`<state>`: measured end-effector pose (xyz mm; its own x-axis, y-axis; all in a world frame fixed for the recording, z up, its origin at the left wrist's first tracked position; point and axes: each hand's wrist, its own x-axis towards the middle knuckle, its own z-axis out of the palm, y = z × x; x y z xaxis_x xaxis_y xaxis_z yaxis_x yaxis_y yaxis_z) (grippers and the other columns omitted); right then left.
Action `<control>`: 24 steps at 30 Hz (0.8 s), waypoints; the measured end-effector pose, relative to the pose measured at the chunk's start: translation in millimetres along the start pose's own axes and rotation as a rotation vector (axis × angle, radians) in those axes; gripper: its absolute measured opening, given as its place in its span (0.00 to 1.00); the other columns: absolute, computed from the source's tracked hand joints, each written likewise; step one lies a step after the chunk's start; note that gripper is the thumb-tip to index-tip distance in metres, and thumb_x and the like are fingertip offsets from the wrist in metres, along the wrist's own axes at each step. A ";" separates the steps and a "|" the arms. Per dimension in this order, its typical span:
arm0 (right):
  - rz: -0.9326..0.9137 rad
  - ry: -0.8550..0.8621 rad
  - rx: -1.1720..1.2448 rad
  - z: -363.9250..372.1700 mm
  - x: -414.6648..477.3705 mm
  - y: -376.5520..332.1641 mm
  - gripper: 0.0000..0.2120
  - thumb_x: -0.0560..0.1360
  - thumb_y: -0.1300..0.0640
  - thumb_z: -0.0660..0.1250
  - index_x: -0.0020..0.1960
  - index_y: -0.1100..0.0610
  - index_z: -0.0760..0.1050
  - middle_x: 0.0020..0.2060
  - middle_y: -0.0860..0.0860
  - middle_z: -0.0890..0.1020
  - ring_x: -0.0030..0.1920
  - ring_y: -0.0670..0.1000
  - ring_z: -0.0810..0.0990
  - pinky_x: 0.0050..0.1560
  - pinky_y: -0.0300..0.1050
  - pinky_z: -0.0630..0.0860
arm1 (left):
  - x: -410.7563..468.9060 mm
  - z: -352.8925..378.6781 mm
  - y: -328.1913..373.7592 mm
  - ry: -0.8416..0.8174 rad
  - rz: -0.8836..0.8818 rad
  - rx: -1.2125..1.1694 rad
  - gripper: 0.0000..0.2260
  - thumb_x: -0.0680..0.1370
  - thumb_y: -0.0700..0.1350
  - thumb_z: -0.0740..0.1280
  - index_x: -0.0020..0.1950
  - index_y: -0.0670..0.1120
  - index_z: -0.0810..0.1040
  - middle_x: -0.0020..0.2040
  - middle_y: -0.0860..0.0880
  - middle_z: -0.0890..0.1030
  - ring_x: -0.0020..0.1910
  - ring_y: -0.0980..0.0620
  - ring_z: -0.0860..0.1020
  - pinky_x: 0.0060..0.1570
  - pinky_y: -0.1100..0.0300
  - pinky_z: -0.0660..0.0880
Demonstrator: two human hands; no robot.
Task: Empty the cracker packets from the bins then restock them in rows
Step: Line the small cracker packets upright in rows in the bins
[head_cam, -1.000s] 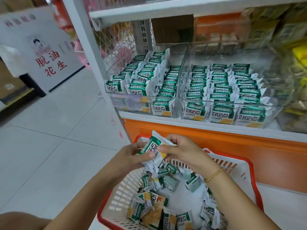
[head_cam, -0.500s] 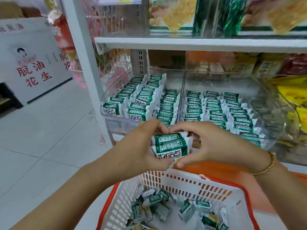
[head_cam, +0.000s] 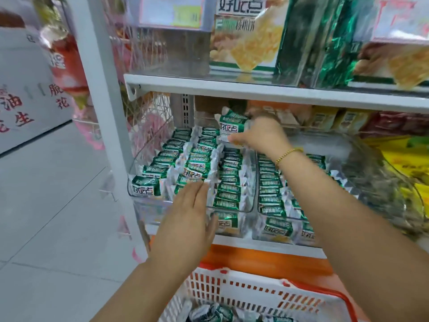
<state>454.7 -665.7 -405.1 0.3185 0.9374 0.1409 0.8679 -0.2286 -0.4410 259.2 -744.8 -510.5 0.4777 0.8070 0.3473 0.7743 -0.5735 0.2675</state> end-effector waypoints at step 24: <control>0.088 -0.266 -0.813 42.4 103.5 -6.1 0.39 0.68 0.43 0.75 0.70 0.63 0.66 0.69 0.62 0.70 0.70 0.64 0.65 0.69 0.64 0.63 | 4.6 21.9 -31.7 0.066 0.064 0.131 0.38 0.68 0.50 0.75 0.74 0.43 0.65 0.72 0.45 0.70 0.70 0.45 0.68 0.66 0.51 0.58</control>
<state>466.2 -556.1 -425.4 0.3856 0.9146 -0.1216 0.8801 -0.3250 0.3460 245.9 -719.8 -537.1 0.5027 0.7561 0.4192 0.7929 -0.5964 0.1250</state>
